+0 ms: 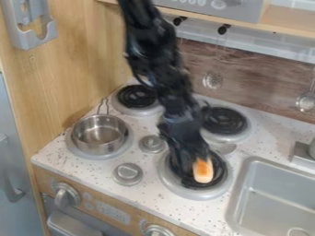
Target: Move the bread to the top right burner
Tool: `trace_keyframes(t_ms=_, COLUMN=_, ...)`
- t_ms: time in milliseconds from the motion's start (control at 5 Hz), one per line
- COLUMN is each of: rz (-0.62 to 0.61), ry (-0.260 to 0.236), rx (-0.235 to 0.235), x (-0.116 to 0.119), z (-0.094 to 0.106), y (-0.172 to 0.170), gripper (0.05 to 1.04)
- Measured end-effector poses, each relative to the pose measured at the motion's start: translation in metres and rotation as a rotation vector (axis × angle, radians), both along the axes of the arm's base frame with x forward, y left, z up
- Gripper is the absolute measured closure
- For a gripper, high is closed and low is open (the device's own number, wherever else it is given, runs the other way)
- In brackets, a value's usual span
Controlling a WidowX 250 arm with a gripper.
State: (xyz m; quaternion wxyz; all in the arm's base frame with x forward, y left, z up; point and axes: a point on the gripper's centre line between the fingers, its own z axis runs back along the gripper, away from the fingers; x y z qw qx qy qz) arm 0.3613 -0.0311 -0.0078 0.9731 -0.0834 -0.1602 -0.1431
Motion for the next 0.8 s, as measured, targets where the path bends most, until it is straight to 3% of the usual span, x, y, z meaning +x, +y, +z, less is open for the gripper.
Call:
trace_keyframes(t_ms=200, rz=-0.011, ry=-0.059, rx=0.021, x=0.023, z=0.011, y=0.003, gripper=1.017)
trace_keyframes(t_ms=400, rz=-0.002, ry=-0.015, rx=0.015, x=0.023, z=-0.001, y=0.003, gripper=0.87)
trace_keyframes(t_ms=600, rz=0.078, ry=0.024, rx=0.039, x=0.017, z=-0.005, y=0.0, gripper=0.62)
trace_keyframes(t_ms=800, rz=0.162, ry=0.088, rx=0.097, x=0.007, z=-0.009, y=-0.022, gripper=0.314)
